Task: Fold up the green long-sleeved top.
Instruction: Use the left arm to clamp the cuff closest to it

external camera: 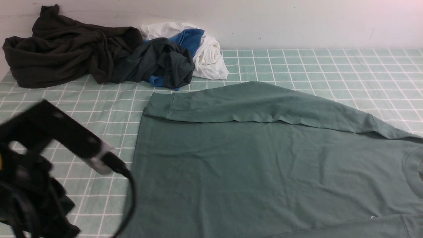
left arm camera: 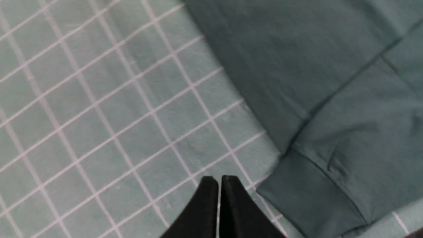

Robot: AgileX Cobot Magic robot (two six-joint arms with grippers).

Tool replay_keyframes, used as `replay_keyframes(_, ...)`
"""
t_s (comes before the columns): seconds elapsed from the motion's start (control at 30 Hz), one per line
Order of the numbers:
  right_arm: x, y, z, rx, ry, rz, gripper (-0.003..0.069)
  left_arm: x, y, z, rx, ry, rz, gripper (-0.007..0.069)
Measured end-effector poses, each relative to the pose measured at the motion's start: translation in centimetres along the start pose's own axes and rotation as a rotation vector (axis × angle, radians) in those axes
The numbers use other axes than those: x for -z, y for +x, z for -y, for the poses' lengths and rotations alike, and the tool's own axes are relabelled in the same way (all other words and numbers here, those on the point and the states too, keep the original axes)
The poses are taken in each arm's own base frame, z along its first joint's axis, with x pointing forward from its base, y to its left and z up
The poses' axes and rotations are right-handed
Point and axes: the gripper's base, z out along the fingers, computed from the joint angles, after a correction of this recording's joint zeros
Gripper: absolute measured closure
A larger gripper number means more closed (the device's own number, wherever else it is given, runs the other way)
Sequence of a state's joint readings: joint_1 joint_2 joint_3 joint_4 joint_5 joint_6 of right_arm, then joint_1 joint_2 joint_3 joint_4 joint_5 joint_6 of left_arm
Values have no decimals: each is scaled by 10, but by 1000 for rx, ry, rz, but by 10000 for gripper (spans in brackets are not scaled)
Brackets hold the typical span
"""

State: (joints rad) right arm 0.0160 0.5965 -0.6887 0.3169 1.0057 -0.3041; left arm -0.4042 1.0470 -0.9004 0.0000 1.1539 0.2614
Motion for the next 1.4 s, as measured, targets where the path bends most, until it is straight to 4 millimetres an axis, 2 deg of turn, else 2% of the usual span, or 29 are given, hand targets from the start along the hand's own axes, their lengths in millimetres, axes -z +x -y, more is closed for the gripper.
replay_keyframes(0.07,-10,-5,-6,47,-97,-192,673,-28,-10,17,-108,49,-99,610)
replay_keyframes(0.2,-23,-1,-16,119,-184,-347,673,-70,-10,39,-204,96,-202,538)
replay_keyframes(0.33,-25,0,-19,180,-192,-381,673,-105,-6,48,-231,110,-227,420)
replay_keyframes(0.47,-26,2,-19,191,-188,-385,673,-132,-10,52,-219,130,-250,292)
replay_keyframes(0.5,-26,2,-19,190,-188,-388,673,-133,-11,53,-218,130,-246,287)
replay_keyframes(0.53,-28,6,-18,189,-189,-401,673,-144,-12,54,-216,134,-261,256)
replay_keyframes(0.67,-32,13,-18,184,-191,-429,673,-164,-11,56,-205,151,-324,256)
replay_keyframes(0.73,-33,15,-18,183,-192,-434,673,-166,-11,57,-199,158,-341,280)
replay_keyframes(0.77,-34,16,-18,182,-192,-439,673,-166,-11,57,-197,161,-347,328)
replay_keyframes(0.8,-34,16,-18,183,-192,-439,673,-166,-11,57,-196,162,-349,336)
replay_keyframes(0.97,-34,16,-18,182,-191,-439,673,-160,-9,60,-161,191,-358,585)
replay_keyframes(1.0,-34,16,-17,179,-188,-440,673,-157,-9,60,-159,194,-356,603)
replay_keyframes(1.1,-34,16,-15,168,-162,-445,673,-149,-10,60,-161,195,-342,620)
replay_keyframes(1.17,-38,19,-8,135,-69,-453,673,-133,-17,58,-172,186,-303,625)
replay_keyframes(1.2,-39,20,-6,137,-53,-455,673,-132,-18,57,-175,185,-304,625)
replay_keyframes(1.3,-49,27,4,80,68,-513,673,-119,-27,55,-190,170,-274,625)
replay_keyframes(1.4,-71,36,13,10,174,-601,673,-108,-37,53,-199,162,-259,625)
